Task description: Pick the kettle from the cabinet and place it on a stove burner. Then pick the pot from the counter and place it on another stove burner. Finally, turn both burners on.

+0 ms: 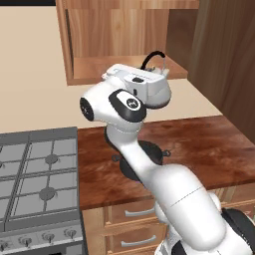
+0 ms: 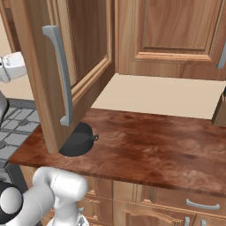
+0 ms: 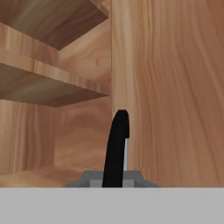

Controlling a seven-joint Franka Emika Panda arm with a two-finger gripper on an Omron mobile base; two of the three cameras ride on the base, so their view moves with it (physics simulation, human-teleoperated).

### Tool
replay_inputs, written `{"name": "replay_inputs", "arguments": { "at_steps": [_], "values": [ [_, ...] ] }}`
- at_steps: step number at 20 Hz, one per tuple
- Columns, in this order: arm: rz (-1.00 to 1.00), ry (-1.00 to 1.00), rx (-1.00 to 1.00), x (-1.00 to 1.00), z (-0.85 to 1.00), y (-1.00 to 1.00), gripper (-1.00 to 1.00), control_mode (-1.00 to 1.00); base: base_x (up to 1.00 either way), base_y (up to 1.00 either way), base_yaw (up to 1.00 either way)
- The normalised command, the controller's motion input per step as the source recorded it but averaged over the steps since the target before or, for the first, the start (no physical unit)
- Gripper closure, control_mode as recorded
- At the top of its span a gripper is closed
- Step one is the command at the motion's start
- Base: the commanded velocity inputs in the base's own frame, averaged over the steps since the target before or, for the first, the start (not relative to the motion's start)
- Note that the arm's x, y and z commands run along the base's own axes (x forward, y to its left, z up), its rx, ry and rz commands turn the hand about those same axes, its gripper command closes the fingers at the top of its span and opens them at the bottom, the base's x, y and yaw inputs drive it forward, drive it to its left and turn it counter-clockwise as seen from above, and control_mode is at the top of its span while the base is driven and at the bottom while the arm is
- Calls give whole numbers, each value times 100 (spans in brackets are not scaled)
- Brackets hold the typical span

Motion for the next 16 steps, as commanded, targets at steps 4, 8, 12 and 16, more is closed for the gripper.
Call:
{"name": "replay_inputs", "arguments": {
  "at_steps": [4,8,12,16],
  "values": [
    [-3,0,2,-33,-25,1,100,-100,0,0,0],
    [-1,0,2,-22,-25,4,100,-100,0,0,0],
    [0,0,0,-5,-20,6,100,-100,0,0,0],
    [0,0,1,-16,-19,0,100,-100,0,0,0]
  ]
}}
